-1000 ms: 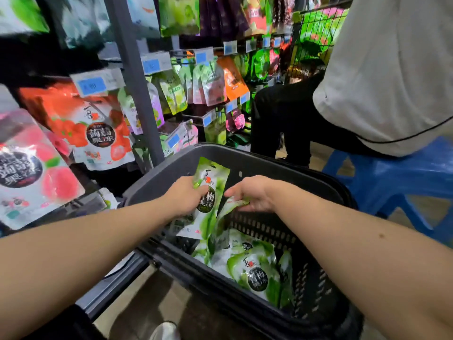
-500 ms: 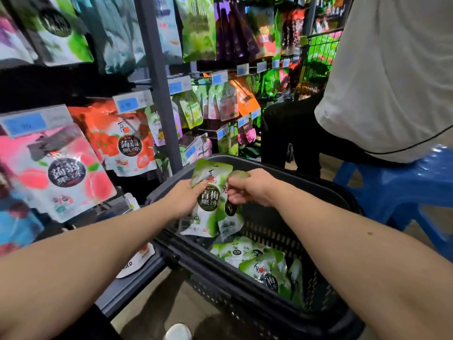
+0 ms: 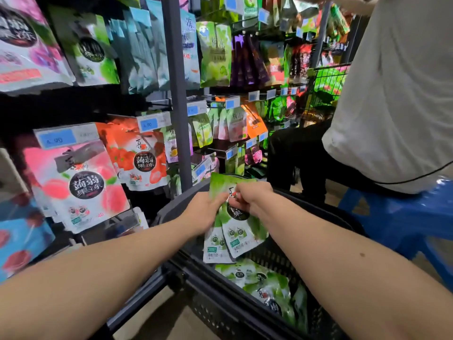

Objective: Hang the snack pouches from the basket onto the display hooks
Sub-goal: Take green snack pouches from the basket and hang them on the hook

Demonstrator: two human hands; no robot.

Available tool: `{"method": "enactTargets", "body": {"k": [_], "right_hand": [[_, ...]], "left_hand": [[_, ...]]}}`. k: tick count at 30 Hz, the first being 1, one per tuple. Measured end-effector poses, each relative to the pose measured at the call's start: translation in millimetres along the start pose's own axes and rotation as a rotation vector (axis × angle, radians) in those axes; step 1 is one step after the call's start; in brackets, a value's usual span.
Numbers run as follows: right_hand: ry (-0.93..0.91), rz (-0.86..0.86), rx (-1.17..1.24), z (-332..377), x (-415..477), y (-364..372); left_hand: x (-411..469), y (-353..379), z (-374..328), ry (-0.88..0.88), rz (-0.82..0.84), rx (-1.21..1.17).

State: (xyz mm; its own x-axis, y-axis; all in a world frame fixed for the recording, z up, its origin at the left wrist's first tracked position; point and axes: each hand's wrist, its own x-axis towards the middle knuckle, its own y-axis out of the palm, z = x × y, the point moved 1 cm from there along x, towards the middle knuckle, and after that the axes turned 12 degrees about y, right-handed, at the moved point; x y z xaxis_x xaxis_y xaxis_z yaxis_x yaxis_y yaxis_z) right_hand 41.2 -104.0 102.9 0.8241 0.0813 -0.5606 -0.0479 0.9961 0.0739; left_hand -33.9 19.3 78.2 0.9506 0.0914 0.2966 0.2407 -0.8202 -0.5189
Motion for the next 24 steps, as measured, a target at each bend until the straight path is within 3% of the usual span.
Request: {"method": "enactTargets", "body": {"k": [6,11,17,24], "right_hand": [[-0.027,0.006,-0.115,6,-1,0],[-0.223,-0.11,-0.563,19,-7,-33],[-0.204,0.27,-0.485,25,-33,-22],[-0.133,0.478,-0.215,63,-126,8]], "left_hand": [[5,2,6,0.023,-0.108,0.103],[23,-35,3,0.012,-0.142,0.176],[27,-86,-30,0.005,-0.163,0.064],[37,-149,-82,-0.037,-0.311,-0.229]]}}
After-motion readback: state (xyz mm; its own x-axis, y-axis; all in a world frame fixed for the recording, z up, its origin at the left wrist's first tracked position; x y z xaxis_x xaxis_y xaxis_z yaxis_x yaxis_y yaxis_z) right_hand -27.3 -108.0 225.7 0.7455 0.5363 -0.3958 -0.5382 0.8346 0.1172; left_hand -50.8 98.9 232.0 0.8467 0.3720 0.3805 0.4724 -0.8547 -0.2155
